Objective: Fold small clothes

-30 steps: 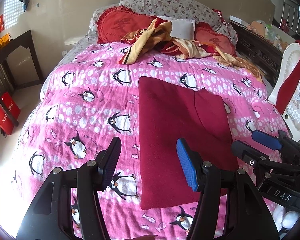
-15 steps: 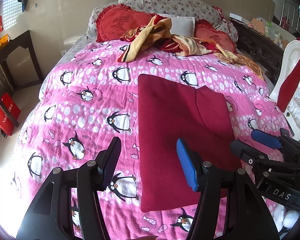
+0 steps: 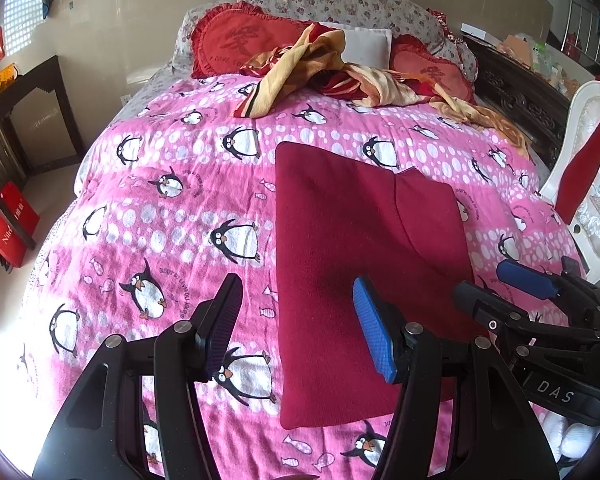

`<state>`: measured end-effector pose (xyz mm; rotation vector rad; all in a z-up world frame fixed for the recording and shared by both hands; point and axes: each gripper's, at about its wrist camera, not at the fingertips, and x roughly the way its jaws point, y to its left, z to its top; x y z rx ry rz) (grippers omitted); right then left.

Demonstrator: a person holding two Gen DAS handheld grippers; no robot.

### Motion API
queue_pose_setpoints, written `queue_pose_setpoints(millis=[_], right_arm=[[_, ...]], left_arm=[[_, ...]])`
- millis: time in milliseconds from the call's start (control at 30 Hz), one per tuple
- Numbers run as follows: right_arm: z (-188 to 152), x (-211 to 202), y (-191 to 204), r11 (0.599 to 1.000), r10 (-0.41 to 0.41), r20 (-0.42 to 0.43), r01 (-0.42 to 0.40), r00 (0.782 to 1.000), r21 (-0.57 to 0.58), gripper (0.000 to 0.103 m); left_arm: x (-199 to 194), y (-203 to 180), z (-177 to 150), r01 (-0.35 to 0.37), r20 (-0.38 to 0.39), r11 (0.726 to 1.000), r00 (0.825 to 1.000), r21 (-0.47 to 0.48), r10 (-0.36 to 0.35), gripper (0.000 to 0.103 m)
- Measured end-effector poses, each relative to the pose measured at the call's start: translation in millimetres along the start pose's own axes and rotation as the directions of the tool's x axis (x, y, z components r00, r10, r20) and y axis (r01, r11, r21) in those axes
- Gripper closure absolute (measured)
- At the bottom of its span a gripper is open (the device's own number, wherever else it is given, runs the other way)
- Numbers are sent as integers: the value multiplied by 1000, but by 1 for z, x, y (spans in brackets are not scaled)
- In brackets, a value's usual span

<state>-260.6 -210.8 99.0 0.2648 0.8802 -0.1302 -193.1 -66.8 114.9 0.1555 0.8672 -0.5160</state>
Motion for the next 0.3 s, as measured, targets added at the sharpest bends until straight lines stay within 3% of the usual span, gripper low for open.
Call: queue_pose_setpoints(millis=[300], right_arm=[[0, 10, -5, 1000, 1, -15, -1, 1000, 8, 37]], left_arm=[[9, 4, 4, -14, 14, 1000, 1000, 3, 14, 45]])
